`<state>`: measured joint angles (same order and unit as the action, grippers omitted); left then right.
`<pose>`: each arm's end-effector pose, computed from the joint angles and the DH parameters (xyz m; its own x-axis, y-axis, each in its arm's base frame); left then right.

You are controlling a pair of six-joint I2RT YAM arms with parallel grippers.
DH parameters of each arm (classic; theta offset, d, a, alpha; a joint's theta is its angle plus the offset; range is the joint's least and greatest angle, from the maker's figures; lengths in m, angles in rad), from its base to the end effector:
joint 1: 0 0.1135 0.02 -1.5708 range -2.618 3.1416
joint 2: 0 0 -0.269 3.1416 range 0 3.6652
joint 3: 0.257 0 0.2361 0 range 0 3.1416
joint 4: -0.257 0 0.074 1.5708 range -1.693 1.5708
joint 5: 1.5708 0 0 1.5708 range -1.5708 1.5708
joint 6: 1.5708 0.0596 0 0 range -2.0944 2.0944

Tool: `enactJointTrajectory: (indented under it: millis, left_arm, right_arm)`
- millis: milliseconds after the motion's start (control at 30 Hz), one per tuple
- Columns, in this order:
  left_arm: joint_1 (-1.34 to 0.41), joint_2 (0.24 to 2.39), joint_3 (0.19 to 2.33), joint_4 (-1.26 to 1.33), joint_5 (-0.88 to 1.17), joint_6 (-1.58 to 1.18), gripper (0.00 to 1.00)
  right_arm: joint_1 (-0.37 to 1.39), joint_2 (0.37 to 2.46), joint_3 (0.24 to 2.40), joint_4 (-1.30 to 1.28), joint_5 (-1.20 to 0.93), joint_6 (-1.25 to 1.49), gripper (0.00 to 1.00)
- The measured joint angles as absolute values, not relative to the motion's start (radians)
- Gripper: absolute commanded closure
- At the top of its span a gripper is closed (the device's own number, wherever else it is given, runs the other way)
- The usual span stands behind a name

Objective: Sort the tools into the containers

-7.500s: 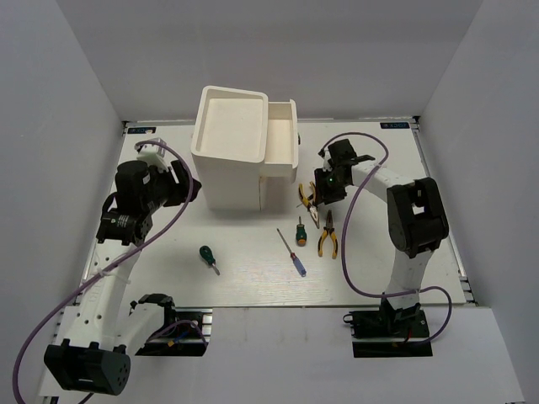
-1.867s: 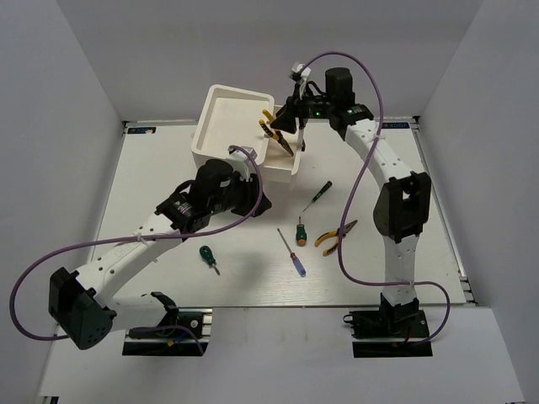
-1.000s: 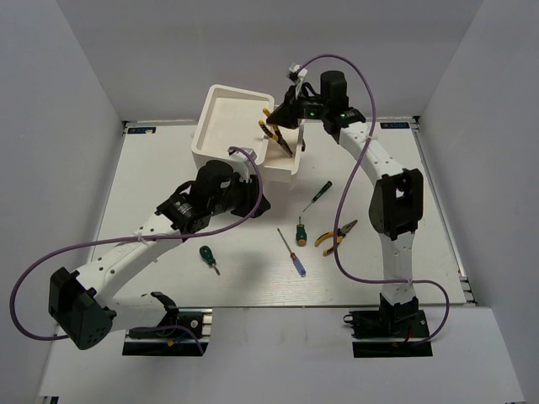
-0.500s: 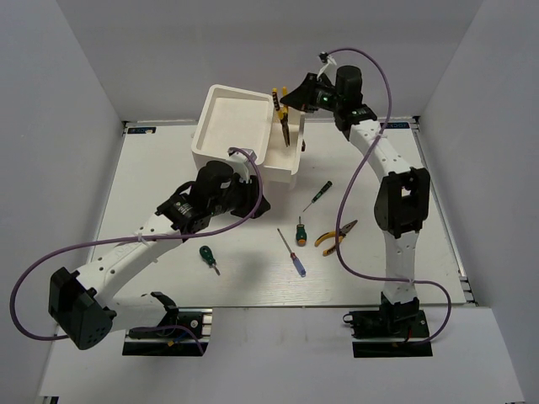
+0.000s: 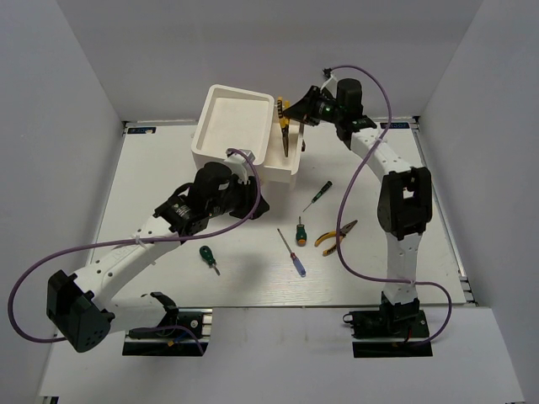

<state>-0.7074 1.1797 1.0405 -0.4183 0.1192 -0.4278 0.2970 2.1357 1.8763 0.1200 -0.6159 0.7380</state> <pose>0.1968 -0.1776 0.3195 -0.6654 0.0270 -0.7460 0.4901 0.7696 -0.4093 0.4887 0.1856 0.3231 -0.6271 0.3824 -0.6786 -0.4920 0.4809 0.7257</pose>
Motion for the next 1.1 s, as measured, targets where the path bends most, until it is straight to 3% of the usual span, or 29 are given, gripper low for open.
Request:
enactJointTrajectory:
  millis: [33, 100, 133, 233, 300, 600, 633, 700, 733, 767, 800, 900, 967, 1000, 1033, 1100]
  left_arm:
    - [-0.707, 1.180, 1.040, -0.418, 0.119, -0.428, 0.47]
    - [-0.707, 1.180, 1.040, -0.418, 0.119, -0.428, 0.47]
    - [-0.707, 1.180, 1.040, -0.419, 0.119, -0.428, 0.47]
    - [-0.707, 1.180, 1.040, -0.418, 0.119, -0.428, 0.47]
    - [-0.708, 1.180, 1.040, -0.418, 0.119, -0.428, 0.47]
    - [-0.716, 1.180, 1.040, -0.418, 0.119, -0.428, 0.49]
    - [-0.717, 1.180, 1.040, -0.418, 0.119, -0.428, 0.53]
    - [-0.717, 1.185, 1.043, -0.419, 0.123, -0.424, 0.77]
    - [-0.717, 1.193, 1.048, -0.419, 0.127, -0.420, 0.85]
    - [-0.717, 1.208, 1.060, -0.423, 0.134, -0.411, 0.91]
    - [-0.718, 1.222, 1.070, -0.425, 0.141, -0.402, 1.00]
    - [-0.733, 1.298, 1.132, -0.433, 0.172, -0.366, 1.00]
    - [-0.756, 1.365, 1.184, -0.436, 0.198, -0.339, 0.84]
    - [-0.773, 1.403, 1.211, -0.436, 0.209, -0.321, 0.65]
    - [-0.791, 1.442, 1.237, -0.437, 0.222, -0.299, 0.57]
    - [-0.835, 1.531, 1.299, -0.453, 0.246, -0.263, 0.43]
  right_arm:
    - [0.298, 2.130, 1.871, 0.126, -0.621, 0.739, 0.94]
    - [0.302, 2.120, 1.867, 0.134, -0.635, 0.739, 0.71]
    - [0.303, 2.117, 1.867, 0.139, -0.641, 0.740, 0.50]
    - [0.304, 2.110, 1.868, 0.157, -0.662, 0.728, 0.35]
    - [0.303, 2.106, 1.872, 0.160, -0.678, 0.718, 0.10]
    - [0.293, 2.072, 1.943, 0.105, -0.687, 0.524, 0.10]
    - [0.290, 2.062, 1.944, 0.092, -0.682, 0.491, 0.10]
    - [0.282, 2.038, 1.953, 0.051, -0.667, 0.421, 0.10]
    - [0.274, 2.022, 1.954, 0.025, -0.657, 0.383, 0.21]
    - [0.266, 2.004, 1.953, -0.002, -0.654, 0.346, 0.54]
    - [0.254, 1.980, 1.946, -0.035, -0.653, 0.299, 1.00]
    - [0.205, 1.885, 1.897, -0.181, -0.640, 0.171, 1.00]
    - [0.169, 1.796, 1.827, -0.299, -0.597, 0.053, 0.97]
    - [0.145, 1.742, 1.775, -0.368, -0.572, -0.015, 0.41]
    - [0.128, 1.697, 1.733, -0.429, -0.550, -0.055, 0.31]
    - [0.091, 1.602, 1.618, -0.554, -0.519, -0.189, 0.30]
